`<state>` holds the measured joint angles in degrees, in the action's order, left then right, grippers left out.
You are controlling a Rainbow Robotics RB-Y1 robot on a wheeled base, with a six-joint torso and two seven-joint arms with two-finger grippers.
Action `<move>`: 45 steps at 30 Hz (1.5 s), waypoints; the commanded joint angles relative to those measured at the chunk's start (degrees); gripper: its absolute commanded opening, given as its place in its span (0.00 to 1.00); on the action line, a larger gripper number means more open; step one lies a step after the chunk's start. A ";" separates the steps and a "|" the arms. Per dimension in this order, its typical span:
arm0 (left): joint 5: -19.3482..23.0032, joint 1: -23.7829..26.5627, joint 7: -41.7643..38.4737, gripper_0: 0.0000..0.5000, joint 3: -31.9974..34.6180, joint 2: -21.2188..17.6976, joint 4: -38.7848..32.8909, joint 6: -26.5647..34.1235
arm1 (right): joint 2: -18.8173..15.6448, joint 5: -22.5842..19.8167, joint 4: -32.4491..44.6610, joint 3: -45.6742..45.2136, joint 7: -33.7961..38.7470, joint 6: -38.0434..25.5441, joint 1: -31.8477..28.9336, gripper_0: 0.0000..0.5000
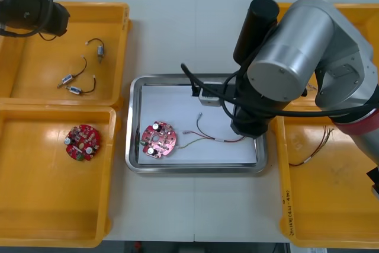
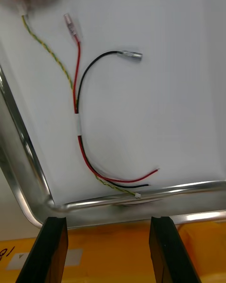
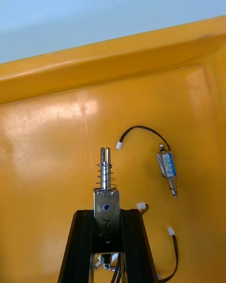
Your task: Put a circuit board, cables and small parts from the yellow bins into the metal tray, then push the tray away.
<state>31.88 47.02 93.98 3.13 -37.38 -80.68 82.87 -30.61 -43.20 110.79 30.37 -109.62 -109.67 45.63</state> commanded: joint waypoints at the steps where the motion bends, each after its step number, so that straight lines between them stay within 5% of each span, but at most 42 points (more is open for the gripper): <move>1: -0.07 -2.54 -1.87 0.00 2.05 -2.44 -7.91 3.88 | 1.00 -0.84 1.80 -6.73 2.84 -0.33 3.85 1.00; 10: 0.81 -6.15 -9.60 0.00 1.70 -1.47 -20.13 11.44 | -1.03 -1.28 1.80 -15.87 3.19 -0.33 4.03 1.00; 24: 0.64 -7.99 -27.09 0.00 -7.17 -0.15 -33.93 16.98 | -3.14 11.38 1.71 -20.71 3.54 -0.33 4.99 1.00; 29: -0.59 -7.99 -34.12 0.01 -11.83 0.37 -37.44 16.98 | -3.22 12.61 -0.84 -23.87 3.72 -0.33 5.35 1.00; 45: -8.59 -8.08 -44.41 0.00 -28.09 3.80 -36.74 15.13 | -5.16 13.49 -13.41 -38.02 3.72 -0.33 10.00 1.00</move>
<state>25.46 39.06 46.86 -22.84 -35.77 -117.97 99.30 -32.99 -30.63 98.92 -4.45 -108.09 -109.80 51.96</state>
